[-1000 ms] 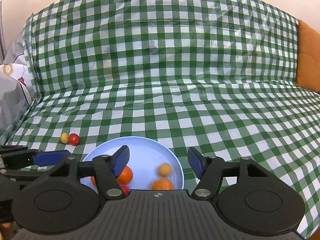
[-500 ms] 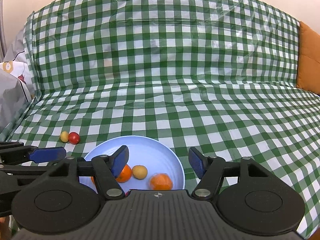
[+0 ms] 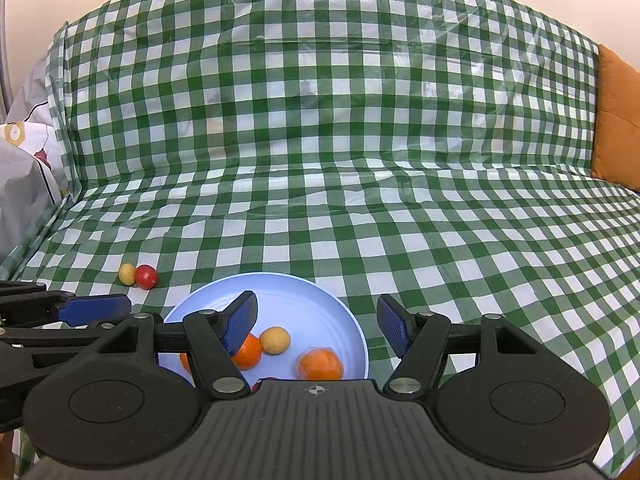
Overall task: Organize fruits
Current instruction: 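Move both open tools toward the yellow fruit and red tomato on the cloth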
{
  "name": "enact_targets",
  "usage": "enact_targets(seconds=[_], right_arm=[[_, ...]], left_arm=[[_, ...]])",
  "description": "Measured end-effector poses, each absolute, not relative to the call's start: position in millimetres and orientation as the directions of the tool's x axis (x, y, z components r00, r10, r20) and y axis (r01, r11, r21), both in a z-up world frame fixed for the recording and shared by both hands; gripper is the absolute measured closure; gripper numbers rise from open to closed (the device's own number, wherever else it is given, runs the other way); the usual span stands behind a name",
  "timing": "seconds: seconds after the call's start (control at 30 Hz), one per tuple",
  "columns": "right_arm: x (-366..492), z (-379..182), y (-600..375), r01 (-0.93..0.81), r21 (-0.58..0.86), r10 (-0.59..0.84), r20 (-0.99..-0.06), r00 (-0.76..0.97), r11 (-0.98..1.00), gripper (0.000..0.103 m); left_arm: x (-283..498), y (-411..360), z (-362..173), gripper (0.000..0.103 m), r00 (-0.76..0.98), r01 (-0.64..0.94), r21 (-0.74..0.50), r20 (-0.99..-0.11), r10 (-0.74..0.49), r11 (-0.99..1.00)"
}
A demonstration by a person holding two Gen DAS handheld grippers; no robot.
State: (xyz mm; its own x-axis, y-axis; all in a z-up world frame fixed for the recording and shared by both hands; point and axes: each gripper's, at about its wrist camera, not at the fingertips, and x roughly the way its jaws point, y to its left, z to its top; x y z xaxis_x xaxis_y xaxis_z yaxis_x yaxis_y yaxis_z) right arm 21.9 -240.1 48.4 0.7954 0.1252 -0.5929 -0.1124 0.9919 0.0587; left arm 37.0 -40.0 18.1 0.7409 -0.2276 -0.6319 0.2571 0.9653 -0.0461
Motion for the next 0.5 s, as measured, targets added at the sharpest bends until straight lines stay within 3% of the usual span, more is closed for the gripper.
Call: enact_targets(seconds=[0.23,0.33,0.4,0.5], right_arm=[[23.3,49.6,-232.8,-0.117,0.064,0.132,-0.587,0.799,0.991,0.037],[28.0,50.0,-224.8,-0.135,0.068,0.15,-0.583,0.798,0.988,0.052],[30.1,49.9,-217.8,-0.155,0.068,0.166,-0.58,0.797,0.986,0.072],[30.5,51.5,-211.4,-0.175,0.073,0.185,-0.572,0.799,0.982,0.082]], left_arm=[[43.3,-22.6,21.5,0.074,0.752,0.232,-0.022,-0.63,-0.194,0.973],[46.3,-12.7,22.8,0.078,0.757,0.212,-0.009,-0.631,-0.17,0.977],[49.0,-5.2,23.4,0.08,0.758,0.195,0.001,-0.635,-0.15,0.981],[55.6,10.2,24.1,0.082,0.758,0.161,0.012,-0.642,-0.116,0.987]])
